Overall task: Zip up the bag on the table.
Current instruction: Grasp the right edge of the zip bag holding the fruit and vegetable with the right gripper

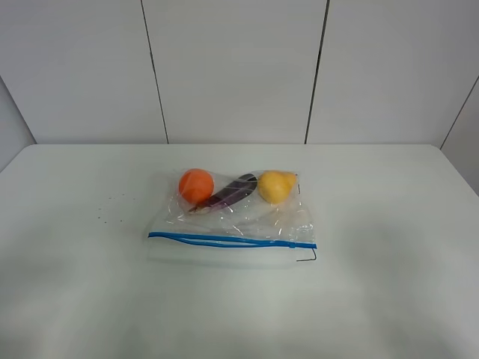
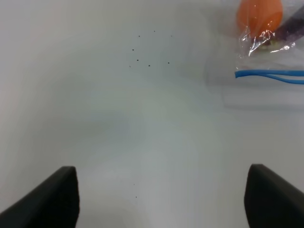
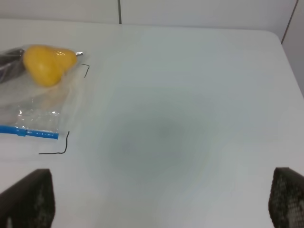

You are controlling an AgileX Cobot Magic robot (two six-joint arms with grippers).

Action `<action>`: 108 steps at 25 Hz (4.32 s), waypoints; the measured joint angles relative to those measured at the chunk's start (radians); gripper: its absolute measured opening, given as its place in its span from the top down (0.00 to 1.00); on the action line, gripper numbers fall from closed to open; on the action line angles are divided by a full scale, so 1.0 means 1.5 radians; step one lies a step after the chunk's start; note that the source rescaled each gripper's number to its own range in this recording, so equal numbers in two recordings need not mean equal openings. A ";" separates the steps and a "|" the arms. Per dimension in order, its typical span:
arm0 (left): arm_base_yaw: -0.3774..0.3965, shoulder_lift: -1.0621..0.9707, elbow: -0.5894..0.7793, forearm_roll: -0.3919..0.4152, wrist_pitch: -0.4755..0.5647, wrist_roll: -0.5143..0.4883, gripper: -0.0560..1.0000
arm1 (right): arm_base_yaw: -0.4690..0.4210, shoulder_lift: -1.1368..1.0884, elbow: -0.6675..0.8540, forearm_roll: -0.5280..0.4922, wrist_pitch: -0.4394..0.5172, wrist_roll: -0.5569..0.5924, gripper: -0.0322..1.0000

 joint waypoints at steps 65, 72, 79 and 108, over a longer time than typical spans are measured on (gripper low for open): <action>0.000 0.000 0.000 0.000 0.000 0.000 0.08 | -0.055 1.322 -0.337 0.758 -0.029 -0.703 0.10; 0.000 0.000 0.000 0.000 0.000 0.000 0.08 | -0.055 1.328 -0.379 0.726 -0.016 -0.668 0.10; 0.000 0.000 0.000 0.000 0.000 0.000 0.08 | -0.054 1.396 -0.381 0.762 0.021 -0.694 0.10; 0.000 0.000 0.000 0.000 0.000 0.000 0.08 | -0.054 1.473 -0.382 0.856 0.076 -0.768 0.15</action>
